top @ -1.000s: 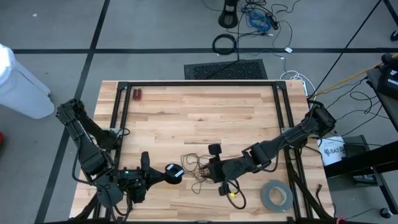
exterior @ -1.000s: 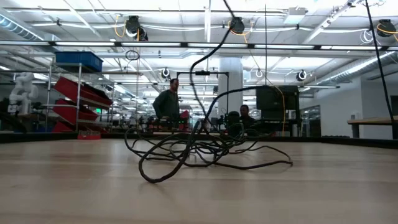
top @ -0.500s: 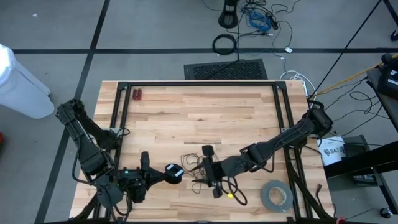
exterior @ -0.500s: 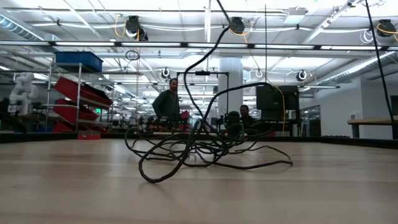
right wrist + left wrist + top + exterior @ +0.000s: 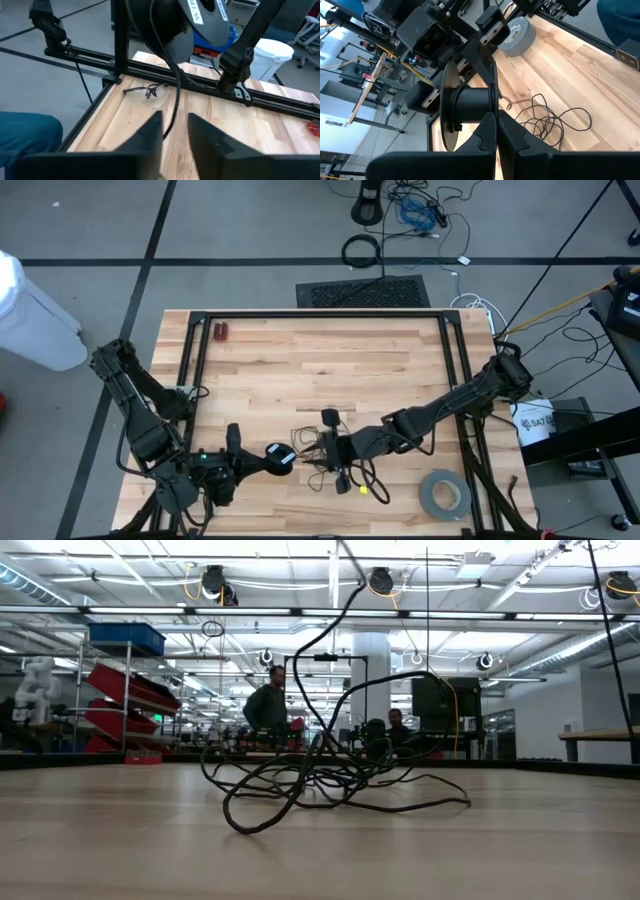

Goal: Coil cords
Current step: Uncoil the black wire from the spool

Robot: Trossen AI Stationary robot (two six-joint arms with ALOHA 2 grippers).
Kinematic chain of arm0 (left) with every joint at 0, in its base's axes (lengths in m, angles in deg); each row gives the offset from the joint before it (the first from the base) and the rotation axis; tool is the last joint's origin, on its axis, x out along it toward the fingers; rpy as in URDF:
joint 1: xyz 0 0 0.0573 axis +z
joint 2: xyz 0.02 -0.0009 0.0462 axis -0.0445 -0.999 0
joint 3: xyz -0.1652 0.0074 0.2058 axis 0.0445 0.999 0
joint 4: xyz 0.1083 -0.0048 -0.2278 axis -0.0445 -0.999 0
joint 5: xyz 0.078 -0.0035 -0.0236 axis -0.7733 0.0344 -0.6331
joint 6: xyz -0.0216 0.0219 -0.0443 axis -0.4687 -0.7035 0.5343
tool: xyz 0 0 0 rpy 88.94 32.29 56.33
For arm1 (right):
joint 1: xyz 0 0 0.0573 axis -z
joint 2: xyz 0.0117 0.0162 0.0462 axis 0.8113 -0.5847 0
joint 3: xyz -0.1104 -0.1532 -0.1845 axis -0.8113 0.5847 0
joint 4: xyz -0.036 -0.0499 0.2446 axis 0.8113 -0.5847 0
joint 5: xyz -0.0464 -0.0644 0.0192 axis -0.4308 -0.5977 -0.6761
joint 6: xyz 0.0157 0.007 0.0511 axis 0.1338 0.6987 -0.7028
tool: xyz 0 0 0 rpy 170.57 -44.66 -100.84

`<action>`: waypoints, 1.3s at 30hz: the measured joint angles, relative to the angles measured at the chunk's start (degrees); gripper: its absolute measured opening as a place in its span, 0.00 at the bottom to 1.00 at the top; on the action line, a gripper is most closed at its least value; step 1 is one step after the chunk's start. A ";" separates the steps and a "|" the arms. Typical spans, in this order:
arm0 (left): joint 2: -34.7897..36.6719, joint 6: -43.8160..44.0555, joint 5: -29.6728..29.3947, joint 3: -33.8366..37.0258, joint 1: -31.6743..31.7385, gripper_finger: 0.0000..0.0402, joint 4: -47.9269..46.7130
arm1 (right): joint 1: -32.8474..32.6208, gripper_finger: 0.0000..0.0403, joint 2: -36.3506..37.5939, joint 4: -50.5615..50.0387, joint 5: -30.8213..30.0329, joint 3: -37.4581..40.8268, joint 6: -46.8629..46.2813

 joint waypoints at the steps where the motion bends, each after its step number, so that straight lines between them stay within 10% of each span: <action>1: 0.00 -0.01 0.00 0.00 0.00 0.00 0.00 | -0.02 0.12 0.00 0.06 0.00 0.00 0.56; 21: 0.02 0.02 3.25 0.00 1.55 0.00 0.04 | -6.72 0.00 0.96 -0.72 0.17 -9.89 10.34; 32: -0.02 0.04 15.03 -0.02 4.93 0.00 3.34 | -3.15 0.00 0.96 -7.01 0.53 -18.22 17.87; 39: -1.78 -6.32 19.30 -0.02 5.09 0.00 7.96 | 2.88 0.00 0.93 -9.01 11.68 -19.15 14.77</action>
